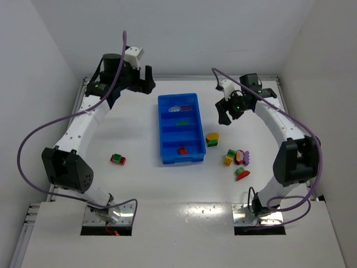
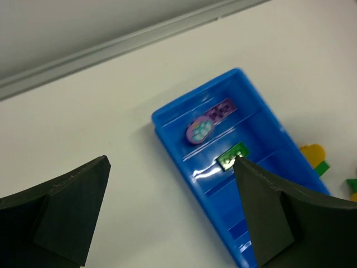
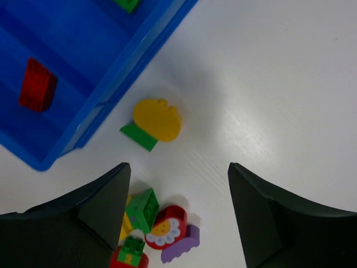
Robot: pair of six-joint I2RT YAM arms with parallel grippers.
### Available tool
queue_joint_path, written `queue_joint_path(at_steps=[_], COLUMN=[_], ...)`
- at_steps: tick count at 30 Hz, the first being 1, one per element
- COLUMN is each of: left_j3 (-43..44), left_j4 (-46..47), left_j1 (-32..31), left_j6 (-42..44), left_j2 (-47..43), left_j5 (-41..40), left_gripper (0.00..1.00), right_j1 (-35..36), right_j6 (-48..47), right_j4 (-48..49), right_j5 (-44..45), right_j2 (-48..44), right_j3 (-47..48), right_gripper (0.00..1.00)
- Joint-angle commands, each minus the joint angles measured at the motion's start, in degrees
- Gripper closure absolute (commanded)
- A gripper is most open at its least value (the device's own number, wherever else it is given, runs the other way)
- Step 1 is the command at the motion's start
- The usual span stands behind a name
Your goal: Sort the legos into containers by color
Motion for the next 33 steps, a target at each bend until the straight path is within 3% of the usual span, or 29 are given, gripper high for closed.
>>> queue_joint_path(at_steps=[1, 3, 8, 17, 26, 30, 33], left_j3=[-3.38, -4.27, -9.09, -17.19, -19.12, -19.12, -19.12], left_j4=[-1.78, -3.11, -3.20, -3.19, -3.72, -3.72, -3.72], left_j1=[1.93, 1.94, 2.47, 2.99, 2.99, 2.99, 2.99], left_j6=[3.80, 3.81, 2.66, 8.72, 9.87, 9.87, 10.48], left_j2=[-4.54, -5.24, -8.31, -12.01, -11.48, -10.35, -9.21], left_j5=[1.22, -1.95, -3.63, -0.02, -0.55, 0.06, 0.59], left_gripper=[0.00, 0.00, 0.00, 0.00, 0.00, 0.00, 0.00], right_j1=[0.38, 0.38, 0.38, 1.26, 1.26, 1.79, 1.79], right_j6=[-10.51, -6.22, 2.67, -16.36, -17.53, -24.27, -30.95], right_j4=[-5.72, -8.61, -4.23, -8.18, -5.46, -4.40, -7.29], right_j5=[-4.09, -1.97, -3.10, -5.22, -3.37, -2.76, -4.94], right_j2=[0.61, 5.07, 3.72, -0.34, -4.19, -5.44, -2.12], right_j3=[-0.62, 3.66, -0.25, -8.78, -14.31, -16.44, -13.02], right_gripper=[0.30, 0.39, 0.39, 0.38, 0.38, 0.38, 0.37])
